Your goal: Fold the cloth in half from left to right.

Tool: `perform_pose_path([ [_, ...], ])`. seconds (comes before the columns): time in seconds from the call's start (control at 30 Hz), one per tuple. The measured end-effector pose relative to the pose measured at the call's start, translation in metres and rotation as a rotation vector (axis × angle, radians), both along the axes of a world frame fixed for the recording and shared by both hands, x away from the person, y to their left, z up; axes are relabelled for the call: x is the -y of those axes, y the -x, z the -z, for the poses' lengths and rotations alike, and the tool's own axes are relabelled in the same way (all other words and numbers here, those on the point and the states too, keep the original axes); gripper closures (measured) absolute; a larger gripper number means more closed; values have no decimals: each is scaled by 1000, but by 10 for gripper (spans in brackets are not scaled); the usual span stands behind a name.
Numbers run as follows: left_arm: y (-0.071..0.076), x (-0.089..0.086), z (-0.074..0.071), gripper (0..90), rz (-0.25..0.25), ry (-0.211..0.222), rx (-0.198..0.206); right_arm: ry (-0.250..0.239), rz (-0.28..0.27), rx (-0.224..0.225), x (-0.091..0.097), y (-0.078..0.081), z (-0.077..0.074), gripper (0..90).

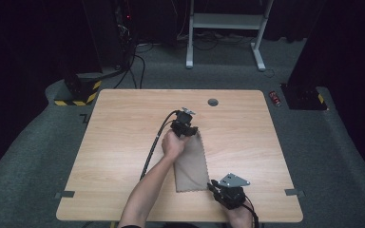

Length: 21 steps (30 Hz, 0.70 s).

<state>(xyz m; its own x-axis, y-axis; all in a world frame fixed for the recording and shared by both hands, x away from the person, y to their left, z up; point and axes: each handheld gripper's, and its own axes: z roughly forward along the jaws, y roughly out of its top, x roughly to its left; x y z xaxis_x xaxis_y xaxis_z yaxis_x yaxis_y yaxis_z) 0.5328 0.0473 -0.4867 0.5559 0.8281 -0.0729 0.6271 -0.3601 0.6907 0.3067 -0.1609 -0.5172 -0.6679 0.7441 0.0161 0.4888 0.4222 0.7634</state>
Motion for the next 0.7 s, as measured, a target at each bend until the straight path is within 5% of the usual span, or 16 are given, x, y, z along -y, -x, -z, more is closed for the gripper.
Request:
perform_pose_path([
  [0.3, 22, -25, -2, 549, -3, 29, -8, 23, -30, -2, -10, -11, -3, 737],
  [0.7, 59, -53, 21, 528, -4, -84, -6, 73, -62, -33, -14, -22, 1, 724],
])
